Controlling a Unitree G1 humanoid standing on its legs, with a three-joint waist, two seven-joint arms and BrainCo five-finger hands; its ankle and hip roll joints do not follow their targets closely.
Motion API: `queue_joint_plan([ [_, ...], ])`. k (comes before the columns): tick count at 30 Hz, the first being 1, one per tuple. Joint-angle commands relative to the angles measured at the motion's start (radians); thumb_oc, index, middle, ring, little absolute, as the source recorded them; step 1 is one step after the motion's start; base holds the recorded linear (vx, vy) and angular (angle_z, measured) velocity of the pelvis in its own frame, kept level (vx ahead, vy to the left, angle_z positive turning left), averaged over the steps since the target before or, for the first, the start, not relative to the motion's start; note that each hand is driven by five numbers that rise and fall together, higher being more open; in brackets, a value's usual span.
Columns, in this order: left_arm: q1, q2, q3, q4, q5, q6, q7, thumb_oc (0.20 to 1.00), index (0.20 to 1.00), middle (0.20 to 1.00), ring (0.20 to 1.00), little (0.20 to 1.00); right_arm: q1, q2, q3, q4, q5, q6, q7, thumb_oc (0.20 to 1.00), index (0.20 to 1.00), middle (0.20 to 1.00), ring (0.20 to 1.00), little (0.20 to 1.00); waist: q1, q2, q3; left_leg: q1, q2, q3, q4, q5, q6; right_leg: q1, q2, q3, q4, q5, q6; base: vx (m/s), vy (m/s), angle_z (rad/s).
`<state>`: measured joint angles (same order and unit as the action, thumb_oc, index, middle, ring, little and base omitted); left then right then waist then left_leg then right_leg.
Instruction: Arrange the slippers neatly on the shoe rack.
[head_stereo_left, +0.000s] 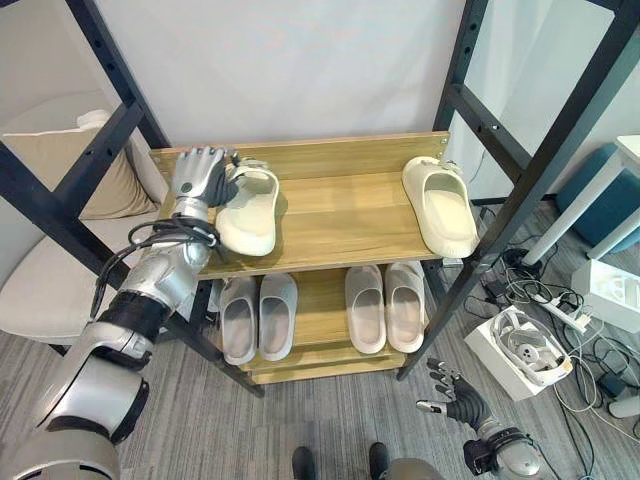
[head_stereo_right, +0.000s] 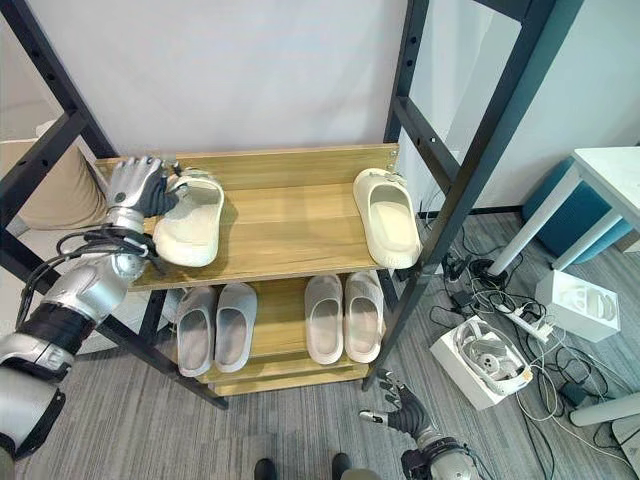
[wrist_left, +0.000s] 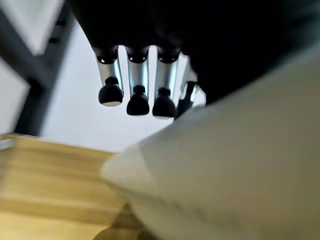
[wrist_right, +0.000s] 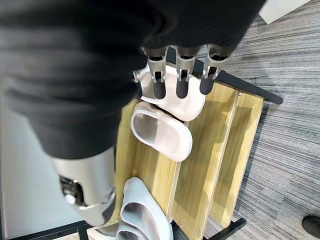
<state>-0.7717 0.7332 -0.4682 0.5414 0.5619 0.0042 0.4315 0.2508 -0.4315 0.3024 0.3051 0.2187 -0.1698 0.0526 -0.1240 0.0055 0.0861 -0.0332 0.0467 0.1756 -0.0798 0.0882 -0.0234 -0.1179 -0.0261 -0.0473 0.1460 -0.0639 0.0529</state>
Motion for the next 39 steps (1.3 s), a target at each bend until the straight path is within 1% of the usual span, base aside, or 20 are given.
queue_joint_plan([
  [1, -0.287, -0.1, -0.049, 0.069, 0.031, -0.03, 0.011, 0.2, 0.2, 0.2, 0.2, 0.2, -0.028, -0.021, 0.001, -0.095, 0.04, -0.05, -0.012, 1.0, 1.0, 1.0, 1.0, 1.0, -0.079, -0.014, 0.003, 0.123, 0.014, 0.0, -0.007, -0.15, -0.032, 0.115, -0.087, 0.015, -0.183, 0.05, 0.127, -0.02, -0.038, 0.06],
  [4, -0.332, -0.142, -0.094, 0.147, 0.043, -0.02, 0.009, 0.2, 0.2, 0.2, 0.2, 0.2, -0.016, -0.027, -0.012, -0.116, 0.058, -0.055, -0.018, 1.0, 1.0, 1.0, 1.0, 1.0, -0.101, -0.011, 0.002, 0.122, 0.018, 0.013, -0.007, -0.149, -0.035, 0.108, -0.082, 0.021, -0.181, 0.051, 0.126, 0.0, -0.029, -0.07],
  [5, -0.334, -0.144, -0.095, 0.15, 0.043, -0.02, 0.01, 0.2, 0.2, 0.2, 0.2, 0.2, -0.015, -0.027, -0.013, -0.117, 0.058, -0.055, -0.018, 1.0, 1.0, 1.0, 1.0, 1.0, -0.1, -0.011, 0.002, 0.122, 0.018, 0.013, -0.007, -0.149, -0.035, 0.107, -0.082, 0.022, -0.181, 0.051, 0.126, 0.0, -0.029, -0.11],
  [9, -0.359, -0.175, -0.123, 0.214, 0.038, -0.014, 0.018, 0.2, 0.2, 0.2, 0.2, 0.2, -0.004, -0.042, -0.022, -0.134, 0.071, -0.062, -0.028, 1.0, 1.0, 1.0, 1.0, 1.0, -0.119, -0.009, 0.006, 0.121, 0.024, 0.03, -0.007, -0.145, -0.038, 0.092, -0.076, 0.039, -0.176, 0.054, 0.127, 0.01, -0.03, -0.16],
  [14, -0.355, -0.179, -0.125, 0.217, 0.032, -0.019, 0.024, 0.2, 0.2, 0.2, 0.2, 0.2, 0.006, -0.042, -0.021, -0.128, 0.074, -0.065, -0.031, 1.0, 1.0, 1.0, 1.0, 1.0, -0.12, -0.009, 0.004, 0.121, 0.027, 0.033, -0.007, -0.143, -0.041, 0.091, -0.073, 0.037, -0.177, 0.054, 0.125, 0.01, -0.022, -0.17],
  [19, -0.334, -0.153, -0.098, 0.14, 0.045, -0.022, 0.032, 0.2, 0.2, 0.2, 0.2, 0.2, 0.002, -0.037, -0.015, -0.112, 0.071, -0.07, -0.035, 1.0, 1.0, 1.0, 1.0, 1.0, -0.099, -0.011, -0.004, 0.118, 0.029, 0.012, -0.007, -0.14, -0.042, 0.109, -0.073, 0.012, -0.183, 0.05, 0.119, 0.0, -0.01, 0.03],
  [26, -0.271, -0.091, -0.066, 0.098, 0.063, -0.02, 0.024, 0.2, 0.2, 0.2, 0.2, 0.2, 0.001, -0.024, -0.011, -0.104, 0.069, -0.069, -0.028, 1.0, 1.0, 1.0, 1.0, 1.0, -0.076, -0.017, -0.011, 0.114, 0.026, -0.012, -0.007, -0.137, -0.043, 0.125, -0.077, -0.016, -0.187, 0.048, 0.118, -0.01, 0.007, 0.13],
  [27, -0.25, -0.077, -0.052, 0.078, 0.066, -0.022, 0.027, 0.2, 0.2, 0.2, 0.2, 0.2, 0.0, -0.016, -0.01, -0.099, 0.067, -0.069, -0.026, 1.0, 1.0, 1.0, 1.0, 1.0, -0.067, -0.018, -0.011, 0.112, 0.025, -0.015, -0.007, -0.136, -0.043, 0.127, -0.078, -0.022, -0.186, 0.047, 0.118, -0.02, 0.017, 0.15],
  [28, -0.247, -0.075, -0.05, 0.075, 0.067, -0.021, 0.025, 0.2, 0.2, 0.2, 0.2, 0.2, 0.0, -0.017, -0.009, -0.098, 0.067, -0.069, -0.026, 1.0, 1.0, 1.0, 1.0, 1.0, -0.068, -0.018, -0.011, 0.112, 0.025, -0.016, -0.007, -0.136, -0.043, 0.127, -0.079, -0.023, -0.186, 0.047, 0.118, -0.02, 0.018, 0.22],
  [29, -0.218, -0.057, -0.026, 0.041, 0.066, -0.023, 0.025, 0.2, 0.2, 0.2, 0.2, 0.2, -0.004, -0.011, -0.006, -0.092, 0.066, -0.07, -0.026, 1.0, 1.0, 1.0, 1.0, 1.0, -0.058, -0.02, -0.013, 0.109, 0.023, -0.024, -0.007, -0.135, -0.042, 0.129, -0.08, -0.029, -0.185, 0.047, 0.118, -0.02, 0.011, 0.23],
  [35, -0.089, -0.019, 0.075, -0.118, 0.082, -0.048, 0.034, 0.2, 0.2, 0.2, 0.2, 0.2, -0.02, 0.013, 0.006, -0.064, 0.053, -0.067, -0.026, 1.0, 1.0, 1.0, 1.0, 1.0, -0.024, -0.027, -0.021, 0.101, 0.015, -0.044, -0.007, -0.132, -0.038, 0.135, -0.086, -0.044, -0.193, 0.054, 0.118, -0.04, 0.031, 0.12],
  [36, -0.066, -0.022, 0.093, -0.134, 0.088, -0.05, 0.034, 0.2, 0.2, 0.2, 0.2, 0.2, -0.021, 0.018, 0.008, -0.061, 0.053, -0.066, -0.025, 1.0, 1.0, 1.0, 1.0, 1.0, -0.019, -0.029, -0.022, 0.099, 0.013, -0.047, -0.007, -0.131, -0.037, 0.135, -0.088, -0.048, -0.194, 0.056, 0.117, -0.03, 0.032, 0.05],
  [39, -0.056, -0.028, 0.101, -0.122, 0.091, -0.042, 0.035, 0.2, 0.2, 0.2, 0.2, 0.2, -0.025, 0.021, 0.011, -0.056, 0.054, -0.064, -0.025, 1.0, 1.0, 1.0, 1.0, 1.0, -0.014, -0.032, -0.025, 0.095, 0.011, -0.051, -0.007, -0.129, -0.038, 0.136, -0.09, -0.053, -0.196, 0.058, 0.118, -0.01, 0.009, 0.02],
])
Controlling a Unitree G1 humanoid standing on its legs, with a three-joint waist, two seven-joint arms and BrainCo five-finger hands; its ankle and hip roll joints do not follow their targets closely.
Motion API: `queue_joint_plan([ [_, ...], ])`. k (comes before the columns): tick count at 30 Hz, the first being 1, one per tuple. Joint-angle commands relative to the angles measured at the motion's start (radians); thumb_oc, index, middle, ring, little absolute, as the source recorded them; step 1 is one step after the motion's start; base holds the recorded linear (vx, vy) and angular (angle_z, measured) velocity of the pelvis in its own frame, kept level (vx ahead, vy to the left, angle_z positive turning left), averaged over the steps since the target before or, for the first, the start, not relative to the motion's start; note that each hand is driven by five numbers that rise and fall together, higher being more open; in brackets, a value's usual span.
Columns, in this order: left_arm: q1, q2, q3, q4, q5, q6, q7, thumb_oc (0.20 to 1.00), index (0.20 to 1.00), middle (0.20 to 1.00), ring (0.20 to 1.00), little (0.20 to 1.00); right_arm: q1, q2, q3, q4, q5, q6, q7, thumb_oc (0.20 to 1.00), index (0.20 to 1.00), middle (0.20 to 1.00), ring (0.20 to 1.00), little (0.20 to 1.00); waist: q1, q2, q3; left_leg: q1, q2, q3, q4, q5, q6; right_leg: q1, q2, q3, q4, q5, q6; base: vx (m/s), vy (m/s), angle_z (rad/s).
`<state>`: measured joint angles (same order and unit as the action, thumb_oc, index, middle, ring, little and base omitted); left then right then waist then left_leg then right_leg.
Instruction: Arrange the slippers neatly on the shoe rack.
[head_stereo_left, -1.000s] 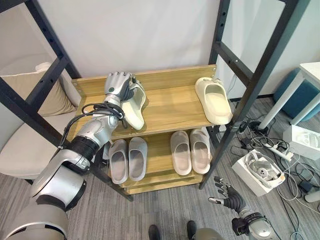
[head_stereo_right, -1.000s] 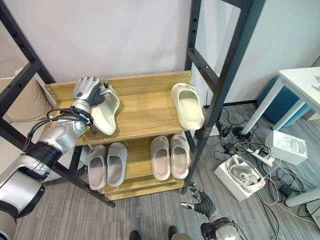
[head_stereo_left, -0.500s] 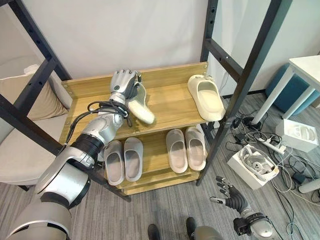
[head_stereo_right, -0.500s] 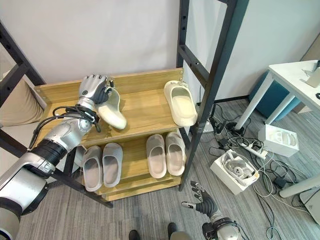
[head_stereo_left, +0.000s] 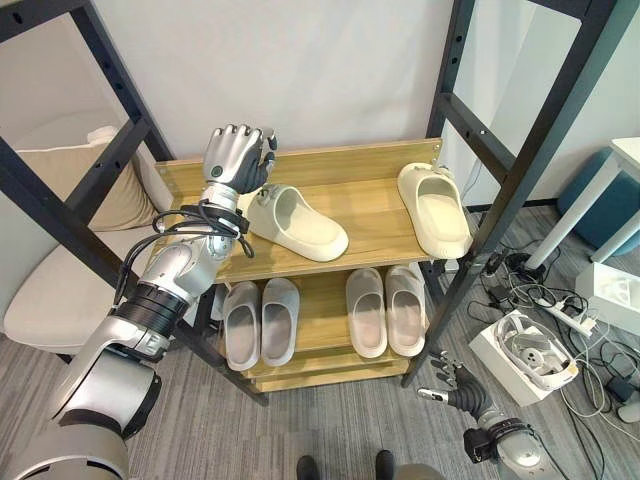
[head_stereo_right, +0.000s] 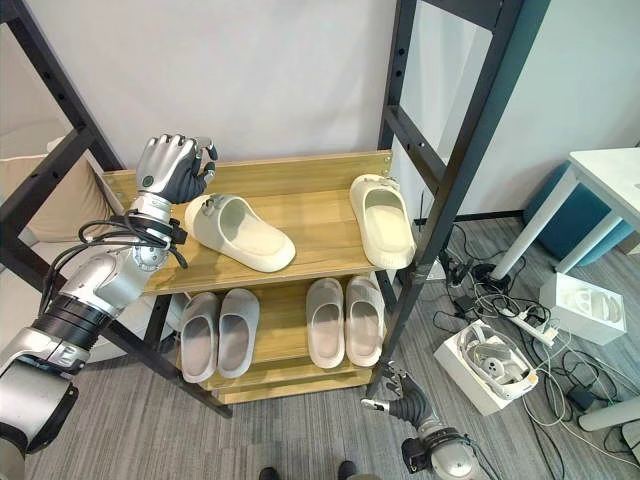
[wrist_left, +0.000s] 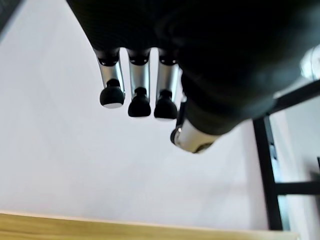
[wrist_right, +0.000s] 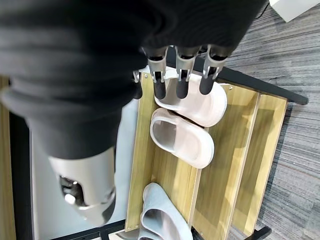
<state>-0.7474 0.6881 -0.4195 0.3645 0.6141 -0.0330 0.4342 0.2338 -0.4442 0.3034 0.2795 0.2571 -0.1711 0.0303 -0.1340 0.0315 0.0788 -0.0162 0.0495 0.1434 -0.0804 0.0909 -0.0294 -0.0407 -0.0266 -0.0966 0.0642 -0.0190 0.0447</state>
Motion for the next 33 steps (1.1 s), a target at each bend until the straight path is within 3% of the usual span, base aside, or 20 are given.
queue_joint_plan([
  [1, -0.085, 0.017, 0.05, 0.066, 0.04, 0.0, 0.031, 0.2, 0.2, 0.2, 0.2, 0.2, -0.009, 0.035, 0.013, -0.029, 0.017, -0.061, -0.001, 1.0, 1.0, 1.0, 1.0, 1.0, -0.003, -0.058, -0.02, 0.076, 0.008, -0.02, -0.007, -0.132, -0.032, 0.059, -0.09, -0.006, -0.115, 0.015, 0.126, -0.03, 0.028, 0.06],
  [2, -0.096, 0.009, 0.045, 0.087, 0.034, 0.011, 0.022, 1.0, 1.0, 1.0, 1.0, 1.0, -0.015, 0.035, 0.016, -0.024, 0.016, -0.059, -0.002, 1.0, 1.0, 1.0, 1.0, 1.0, -0.002, -0.059, -0.02, 0.073, 0.007, -0.024, -0.007, -0.13, -0.032, 0.058, -0.091, -0.011, -0.115, 0.017, 0.125, -0.02, 0.015, 0.11],
  [13, -0.161, -0.109, 0.045, 0.286, -0.095, 0.07, 0.029, 1.0, 1.0, 1.0, 1.0, 1.0, 0.0, 0.031, 0.012, -0.028, 0.0, -0.032, -0.013, 1.0, 1.0, 1.0, 1.0, 1.0, -0.022, -0.057, -0.023, 0.08, 0.008, -0.017, -0.007, -0.129, -0.029, 0.06, -0.09, -0.001, -0.122, 0.02, 0.123, 0.01, -0.012, 0.01],
  [26, -0.212, -0.108, -0.024, 0.503, -0.096, 0.098, 0.007, 1.0, 1.0, 1.0, 1.0, 1.0, 0.016, 0.02, 0.01, -0.035, 0.0, -0.035, -0.017, 1.0, 1.0, 1.0, 1.0, 1.0, -0.037, -0.051, -0.01, 0.082, 0.012, -0.006, -0.007, -0.128, -0.031, 0.05, -0.085, 0.011, -0.115, 0.015, 0.125, 0.01, -0.004, -0.04],
  [33, -0.261, -0.064, -0.072, 0.601, -0.053, 0.118, -0.009, 1.0, 1.0, 1.0, 1.0, 1.0, 0.015, 0.009, 0.016, -0.039, 0.007, -0.048, -0.013, 1.0, 1.0, 1.0, 1.0, 1.0, -0.038, -0.052, -0.009, 0.085, 0.013, -0.002, -0.007, -0.13, -0.032, 0.05, -0.083, 0.012, -0.116, 0.015, 0.127, 0.0, 0.0, 0.0],
])
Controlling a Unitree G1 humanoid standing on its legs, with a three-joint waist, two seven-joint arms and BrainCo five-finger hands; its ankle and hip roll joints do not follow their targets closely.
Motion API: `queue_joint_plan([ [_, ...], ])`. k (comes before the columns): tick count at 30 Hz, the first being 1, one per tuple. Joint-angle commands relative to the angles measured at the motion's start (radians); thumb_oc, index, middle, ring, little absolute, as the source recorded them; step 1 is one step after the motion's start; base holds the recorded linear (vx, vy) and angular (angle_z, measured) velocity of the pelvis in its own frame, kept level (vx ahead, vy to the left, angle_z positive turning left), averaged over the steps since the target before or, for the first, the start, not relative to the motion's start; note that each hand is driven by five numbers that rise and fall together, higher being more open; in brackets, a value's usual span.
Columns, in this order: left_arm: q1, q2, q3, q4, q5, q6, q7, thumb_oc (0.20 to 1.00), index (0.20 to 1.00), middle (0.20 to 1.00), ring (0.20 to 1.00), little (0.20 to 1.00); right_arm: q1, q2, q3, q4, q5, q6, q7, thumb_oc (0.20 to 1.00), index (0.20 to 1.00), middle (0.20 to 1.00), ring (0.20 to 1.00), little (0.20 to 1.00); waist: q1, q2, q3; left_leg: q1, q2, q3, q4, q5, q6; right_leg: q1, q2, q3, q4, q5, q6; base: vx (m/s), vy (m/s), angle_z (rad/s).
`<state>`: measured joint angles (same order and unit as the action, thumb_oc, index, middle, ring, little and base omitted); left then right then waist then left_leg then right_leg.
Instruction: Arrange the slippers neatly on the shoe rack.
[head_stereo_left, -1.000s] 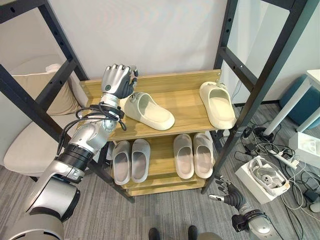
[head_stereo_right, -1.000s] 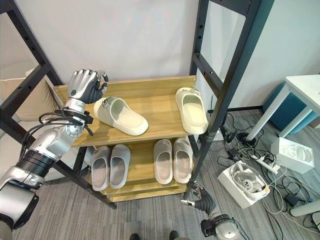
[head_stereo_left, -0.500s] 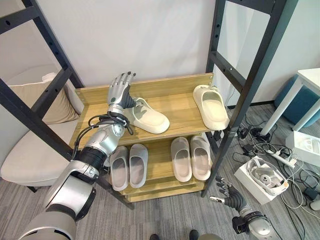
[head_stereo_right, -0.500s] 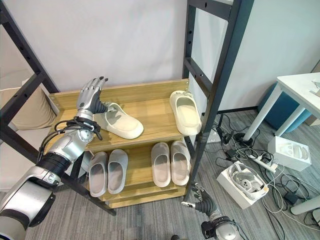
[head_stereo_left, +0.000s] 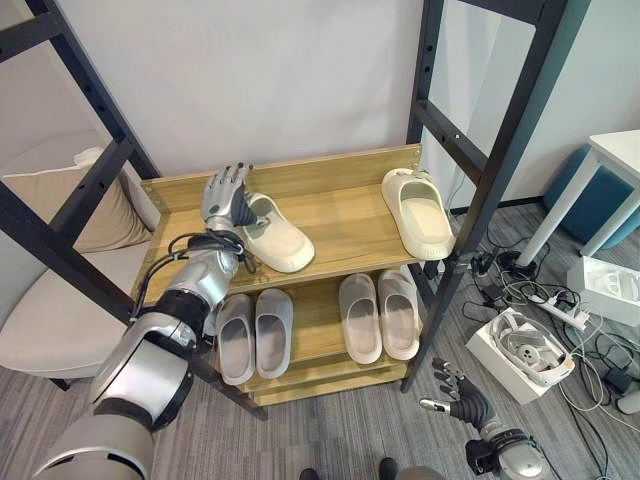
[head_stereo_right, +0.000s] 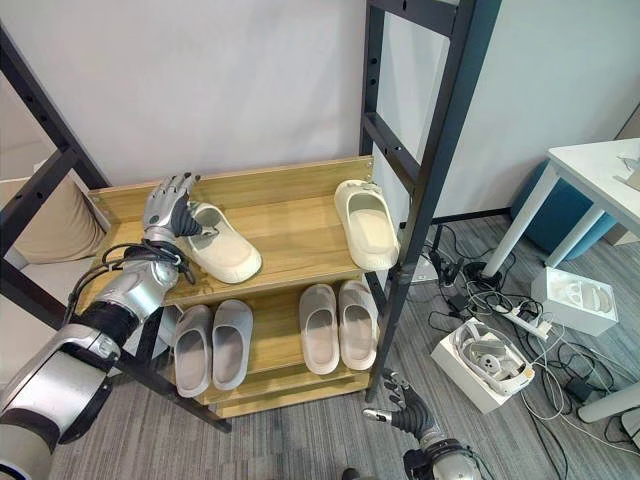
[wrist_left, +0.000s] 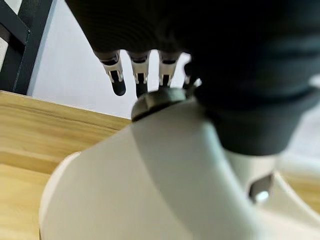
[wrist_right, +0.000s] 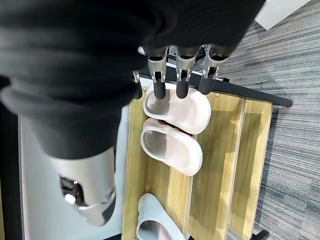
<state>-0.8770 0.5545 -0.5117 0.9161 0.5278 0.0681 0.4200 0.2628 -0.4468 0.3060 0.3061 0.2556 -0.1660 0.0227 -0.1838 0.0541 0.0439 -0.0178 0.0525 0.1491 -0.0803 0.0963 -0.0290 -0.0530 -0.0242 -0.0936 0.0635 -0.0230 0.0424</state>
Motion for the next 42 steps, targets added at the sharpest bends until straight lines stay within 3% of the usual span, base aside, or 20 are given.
queue_joint_plan([
  [1, -0.133, 0.076, 0.02, 0.047, 0.036, 0.018, 0.003, 1.0, 1.0, 1.0, 1.0, 1.0, -0.013, 0.011, 0.014, -0.064, 0.009, -0.054, -0.005, 1.0, 1.0, 1.0, 1.0, 1.0, 0.013, -0.074, 0.026, 0.087, 0.01, -0.007, -0.007, -0.135, -0.032, 0.063, -0.085, 0.009, -0.115, 0.019, 0.129, 0.0, 0.0, 0.0],
  [2, -0.14, 0.079, 0.012, 0.051, 0.034, 0.015, -0.004, 1.0, 1.0, 1.0, 1.0, 1.0, -0.014, 0.011, 0.017, -0.06, 0.012, -0.054, -0.004, 1.0, 1.0, 1.0, 1.0, 1.0, 0.013, -0.073, 0.026, 0.088, 0.01, -0.008, -0.007, -0.135, -0.032, 0.063, -0.085, 0.008, -0.115, 0.018, 0.129, 0.0, 0.0, 0.0],
  [3, -0.128, 0.097, 0.016, 0.043, 0.039, 0.015, -0.023, 0.2, 0.2, 0.2, 0.2, 0.2, -0.014, 0.015, 0.013, -0.054, 0.011, -0.051, -0.001, 1.0, 1.0, 1.0, 1.0, 1.0, 0.017, -0.074, 0.024, 0.089, 0.009, -0.009, -0.007, -0.135, -0.031, 0.066, -0.085, 0.008, -0.115, 0.017, 0.128, 0.0, 0.0, 0.0],
  [13, -0.13, 0.092, 0.022, 0.024, 0.031, 0.014, -0.032, 0.2, 0.2, 0.2, 0.2, 0.2, -0.02, 0.021, 0.014, -0.047, 0.018, -0.045, 0.006, 1.0, 1.0, 1.0, 1.0, 1.0, 0.023, -0.075, 0.02, 0.093, 0.01, -0.011, -0.007, -0.135, -0.031, 0.072, -0.083, 0.004, -0.115, 0.014, 0.127, 0.0, 0.001, 0.0],
  [16, -0.116, 0.086, 0.026, -0.067, 0.047, 0.002, -0.025, 0.2, 0.2, 0.2, 0.2, 0.2, -0.023, 0.025, 0.012, -0.041, 0.021, -0.046, 0.003, 1.0, 1.0, 1.0, 1.0, 1.0, 0.026, -0.075, 0.021, 0.092, 0.01, -0.014, -0.007, -0.135, -0.03, 0.073, -0.083, 0.004, -0.114, 0.012, 0.125, -0.02, -0.005, 0.04],
  [19, -0.087, 0.06, 0.027, -0.283, 0.104, -0.044, 0.003, 0.2, 0.2, 0.2, 0.2, 0.2, -0.032, 0.028, 0.006, -0.046, 0.034, -0.054, 0.0, 1.0, 1.0, 1.0, 1.0, 1.0, 0.025, -0.077, 0.021, 0.092, 0.011, -0.016, -0.007, -0.137, -0.029, 0.073, -0.083, 0.005, -0.114, 0.012, 0.124, -0.01, -0.005, 0.01],
  [22, -0.103, 0.044, 0.008, -0.309, 0.13, -0.053, 0.005, 0.2, 0.2, 0.2, 0.2, 0.2, -0.033, 0.023, 0.003, -0.05, 0.037, -0.059, -0.005, 1.0, 1.0, 1.0, 1.0, 1.0, 0.02, -0.076, 0.02, 0.091, 0.011, -0.014, -0.007, -0.137, -0.029, 0.072, -0.082, 0.009, -0.116, 0.014, 0.124, -0.01, -0.008, -0.03],
  [35, -0.242, -0.042, -0.135, -0.083, 0.172, -0.033, 0.006, 0.2, 0.2, 0.2, 0.2, 0.2, -0.003, -0.012, -0.013, -0.096, 0.057, -0.071, -0.021, 1.0, 1.0, 1.0, 1.0, 1.0, -0.041, -0.059, 0.027, 0.098, 0.016, 0.027, -0.007, -0.14, -0.031, 0.045, -0.081, 0.05, -0.106, 0.021, 0.132, 0.01, -0.015, -0.11],
  [42, -0.278, -0.088, -0.144, -0.053, 0.156, -0.031, 0.014, 0.2, 0.2, 0.2, 0.2, 0.2, 0.002, -0.019, -0.015, -0.097, 0.06, -0.072, -0.023, 1.0, 1.0, 1.0, 1.0, 1.0, -0.053, -0.059, 0.027, 0.103, 0.019, 0.035, -0.007, -0.142, -0.034, 0.045, -0.077, 0.057, -0.108, 0.02, 0.13, 0.02, -0.017, -0.06],
])
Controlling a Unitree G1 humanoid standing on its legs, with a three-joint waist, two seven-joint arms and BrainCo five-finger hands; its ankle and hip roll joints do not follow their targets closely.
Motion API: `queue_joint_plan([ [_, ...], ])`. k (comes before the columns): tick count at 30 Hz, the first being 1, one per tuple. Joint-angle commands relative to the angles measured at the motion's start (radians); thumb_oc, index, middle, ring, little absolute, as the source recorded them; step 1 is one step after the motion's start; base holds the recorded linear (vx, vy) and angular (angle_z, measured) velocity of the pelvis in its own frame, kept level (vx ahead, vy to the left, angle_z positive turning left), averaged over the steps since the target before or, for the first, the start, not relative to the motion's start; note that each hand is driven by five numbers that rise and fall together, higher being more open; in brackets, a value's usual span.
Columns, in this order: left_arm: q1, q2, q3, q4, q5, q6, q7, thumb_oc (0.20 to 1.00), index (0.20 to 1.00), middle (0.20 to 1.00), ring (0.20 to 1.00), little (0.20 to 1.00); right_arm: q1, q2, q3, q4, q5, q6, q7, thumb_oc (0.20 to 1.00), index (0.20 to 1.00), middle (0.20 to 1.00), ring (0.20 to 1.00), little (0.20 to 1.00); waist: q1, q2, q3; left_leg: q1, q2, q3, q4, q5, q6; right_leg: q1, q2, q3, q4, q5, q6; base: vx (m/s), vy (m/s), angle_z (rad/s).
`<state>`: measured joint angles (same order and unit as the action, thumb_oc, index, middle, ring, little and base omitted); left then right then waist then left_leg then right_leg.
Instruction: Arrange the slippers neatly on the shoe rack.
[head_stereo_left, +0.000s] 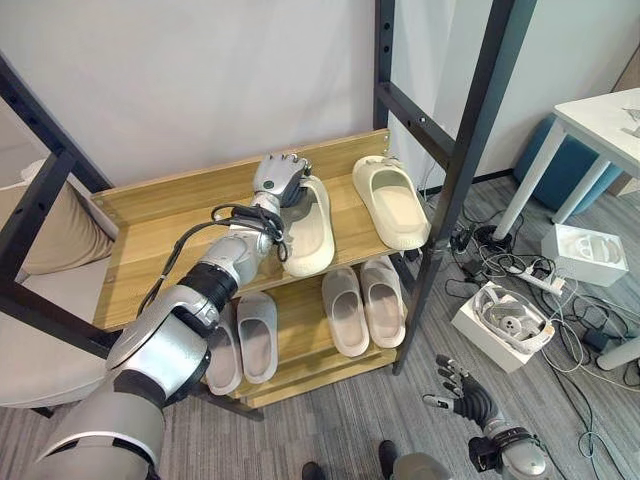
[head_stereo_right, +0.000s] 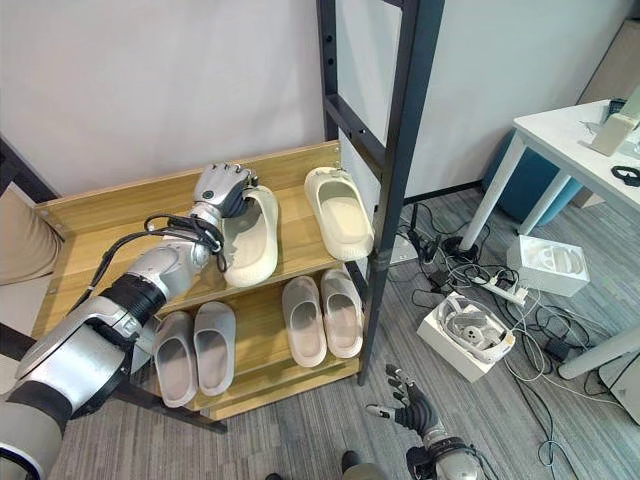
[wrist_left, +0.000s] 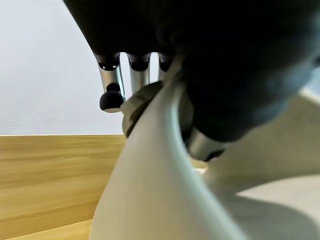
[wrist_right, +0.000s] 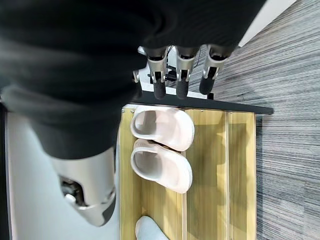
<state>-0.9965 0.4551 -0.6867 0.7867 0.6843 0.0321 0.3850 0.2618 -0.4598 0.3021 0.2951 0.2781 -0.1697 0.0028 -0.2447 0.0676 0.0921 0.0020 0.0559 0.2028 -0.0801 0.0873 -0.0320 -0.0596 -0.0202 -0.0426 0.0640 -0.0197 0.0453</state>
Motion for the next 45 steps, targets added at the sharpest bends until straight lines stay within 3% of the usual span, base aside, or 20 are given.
queue_joint_plan([
  [1, -0.169, 0.001, 0.025, 0.085, -0.001, 0.005, 0.049, 0.2, 0.2, 0.2, 0.2, 0.2, 0.002, -0.008, -0.011, -0.09, 0.037, -0.068, -0.004, 1.0, 1.0, 1.0, 1.0, 1.0, 0.006, -0.072, -0.022, 0.085, 0.018, -0.018, -0.007, -0.133, -0.031, 0.052, -0.079, 0.008, -0.109, 0.016, 0.126, 0.02, -0.026, -0.04],
  [7, -0.2, -0.025, 0.011, 0.13, -0.015, 0.007, 0.057, 0.2, 0.2, 0.2, 0.2, 0.2, 0.0, -0.015, -0.01, -0.091, 0.041, -0.07, -0.01, 1.0, 1.0, 1.0, 1.0, 1.0, -0.005, -0.069, -0.025, 0.089, 0.021, -0.014, -0.007, -0.133, -0.033, 0.052, -0.076, 0.013, -0.109, 0.015, 0.124, 0.01, -0.021, -0.07],
  [8, -0.202, -0.029, 0.009, 0.135, -0.015, 0.007, 0.058, 0.473, 0.473, 0.473, 0.473, 0.473, 0.0, -0.015, -0.01, -0.089, 0.041, -0.07, -0.01, 1.0, 1.0, 1.0, 1.0, 1.0, -0.006, -0.069, -0.026, 0.09, 0.022, -0.012, -0.007, -0.133, -0.033, 0.053, -0.075, 0.014, -0.11, 0.015, 0.124, 0.01, -0.017, -0.04],
  [9, -0.202, -0.031, 0.008, 0.138, -0.014, 0.008, 0.059, 0.683, 0.683, 0.683, 0.683, 0.683, 0.001, -0.014, -0.01, -0.087, 0.042, -0.07, -0.01, 1.0, 1.0, 1.0, 1.0, 1.0, -0.008, -0.069, -0.027, 0.09, 0.023, -0.012, -0.007, -0.133, -0.034, 0.053, -0.075, 0.014, -0.11, 0.015, 0.123, 0.01, -0.018, -0.06],
  [10, -0.203, -0.035, 0.006, 0.144, -0.013, 0.008, 0.054, 1.0, 1.0, 1.0, 1.0, 1.0, 0.001, -0.015, -0.011, -0.085, 0.045, -0.07, -0.008, 1.0, 1.0, 1.0, 1.0, 1.0, -0.009, -0.07, -0.028, 0.09, 0.024, -0.011, -0.007, -0.132, -0.034, 0.053, -0.075, 0.013, -0.111, 0.015, 0.123, 0.01, -0.019, -0.06],
  [18, -0.217, -0.022, 0.032, 0.135, -0.046, 0.018, 0.058, 1.0, 1.0, 1.0, 1.0, 1.0, 0.006, -0.006, -0.018, -0.077, 0.049, -0.066, -0.011, 1.0, 1.0, 1.0, 1.0, 1.0, -0.004, -0.07, -0.035, 0.091, 0.023, -0.014, -0.007, -0.131, -0.034, 0.057, -0.072, 0.005, -0.11, 0.013, 0.122, 0.0, -0.005, -0.02],
  [28, -0.142, 0.029, 0.181, -0.213, -0.099, -0.006, 0.09, 1.0, 1.0, 1.0, 1.0, 1.0, -0.019, 0.017, -0.012, -0.06, 0.034, -0.059, -0.01, 1.0, 1.0, 1.0, 1.0, 1.0, 0.037, -0.074, -0.035, 0.079, 0.017, -0.044, -0.007, -0.126, -0.03, 0.068, -0.076, -0.023, -0.115, 0.014, 0.117, -0.02, 0.011, 0.09],
  [32, -0.016, 0.024, 0.258, -0.354, -0.177, -0.063, 0.063, 1.0, 1.0, 1.0, 1.0, 1.0, -0.018, 0.034, -0.019, -0.047, 0.023, -0.055, -0.015, 1.0, 1.0, 1.0, 1.0, 1.0, 0.06, -0.078, -0.034, 0.076, 0.014, -0.058, -0.007, -0.124, -0.028, 0.074, -0.077, -0.034, -0.116, 0.014, 0.114, -0.02, 0.014, 0.07],
  [33, 0.016, 0.016, 0.273, -0.373, -0.217, -0.076, 0.052, 1.0, 1.0, 1.0, 1.0, 1.0, -0.019, 0.038, -0.02, -0.043, 0.019, -0.052, -0.018, 1.0, 1.0, 1.0, 1.0, 1.0, 0.064, -0.078, -0.033, 0.075, 0.013, -0.062, -0.007, -0.123, -0.027, 0.075, -0.077, -0.036, -0.116, 0.015, 0.113, -0.03, 0.009, 0.16],
  [34, 0.088, -0.014, 0.309, -0.401, -0.369, -0.126, 0.017, 1.0, 1.0, 1.0, 1.0, 1.0, -0.025, 0.052, -0.024, -0.03, 0.016, -0.042, -0.023, 1.0, 1.0, 1.0, 1.0, 1.0, 0.075, -0.08, -0.034, 0.072, 0.01, -0.07, -0.007, -0.12, -0.026, 0.076, -0.078, -0.042, -0.118, 0.018, 0.111, -0.03, 0.009, 0.16],
  [36, 0.117, -0.03, 0.317, -0.411, -0.446, -0.147, -0.005, 1.0, 1.0, 1.0, 1.0, 1.0, -0.029, 0.055, -0.024, -0.025, 0.015, -0.038, -0.023, 1.0, 1.0, 1.0, 1.0, 1.0, 0.078, -0.081, -0.035, 0.071, 0.009, -0.073, -0.007, -0.119, -0.025, 0.076, -0.079, -0.044, -0.118, 0.019, 0.11, -0.03, 0.011, 0.17],
  [37, 0.176, -0.065, 0.335, -0.427, -0.615, -0.179, -0.056, 1.0, 1.0, 1.0, 1.0, 1.0, -0.036, 0.063, -0.026, -0.018, 0.009, -0.029, -0.028, 1.0, 1.0, 1.0, 1.0, 1.0, 0.084, -0.081, -0.033, 0.068, 0.007, -0.077, -0.007, -0.115, -0.024, 0.076, -0.08, -0.048, -0.117, 0.021, 0.109, -0.03, 0.016, 0.17],
  [39, 0.24, -0.097, 0.337, -0.413, -0.822, -0.196, -0.12, 1.0, 1.0, 1.0, 1.0, 1.0, -0.043, 0.073, -0.023, -0.011, 0.006, -0.016, -0.032, 1.0, 1.0, 1.0, 1.0, 1.0, 0.088, -0.078, -0.033, 0.065, 0.005, -0.079, -0.007, -0.112, -0.022, 0.075, -0.082, -0.051, -0.117, 0.024, 0.108, -0.03, 0.016, 0.12],
  [40, 0.282, -0.114, 0.327, -0.407, -0.984, -0.196, -0.168, 1.0, 1.0, 1.0, 1.0, 1.0, -0.048, 0.079, -0.022, -0.013, 0.001, -0.003, -0.037, 1.0, 1.0, 1.0, 1.0, 1.0, 0.091, -0.077, -0.035, 0.064, 0.005, -0.08, -0.007, -0.11, -0.02, 0.075, -0.083, -0.053, -0.117, 0.026, 0.107, -0.02, 0.013, 0.08],
  [42, 0.318, -0.126, 0.304, -0.407, -1.14, -0.184, -0.222, 1.0, 1.0, 1.0, 1.0, 1.0, -0.058, 0.08, -0.016, -0.015, -0.006, 0.014, -0.038, 1.0, 1.0, 1.0, 1.0, 1.0, 0.092, -0.075, -0.033, 0.063, 0.003, -0.082, -0.007, -0.109, -0.018, 0.073, -0.083, -0.054, -0.117, 0.029, 0.107, -0.02, 0.018, 0.08],
  [43, 0.336, -0.126, 0.268, -0.413, -1.3, -0.164, -0.265, 1.0, 1.0, 1.0, 1.0, 1.0, -0.069, 0.077, 0.002, -0.024, -0.007, 0.029, -0.033, 1.0, 1.0, 1.0, 1.0, 1.0, 0.091, -0.073, -0.032, 0.061, 0.004, -0.08, -0.007, -0.109, -0.017, 0.07, -0.085, -0.05, -0.115, 0.031, 0.108, -0.01, 0.02, 0.09],
  [45, 0.338, -0.12, 0.249, -0.414, -1.374, -0.147, -0.276, 1.0, 1.0, 1.0, 1.0, 1.0, -0.072, 0.071, 0.013, -0.028, -0.009, 0.039, -0.027, 1.0, 1.0, 1.0, 1.0, 1.0, 0.088, -0.072, -0.031, 0.061, 0.003, -0.078, -0.007, -0.108, -0.016, 0.068, -0.085, -0.048, -0.115, 0.033, 0.108, 0.0, 0.01, 0.06],
])
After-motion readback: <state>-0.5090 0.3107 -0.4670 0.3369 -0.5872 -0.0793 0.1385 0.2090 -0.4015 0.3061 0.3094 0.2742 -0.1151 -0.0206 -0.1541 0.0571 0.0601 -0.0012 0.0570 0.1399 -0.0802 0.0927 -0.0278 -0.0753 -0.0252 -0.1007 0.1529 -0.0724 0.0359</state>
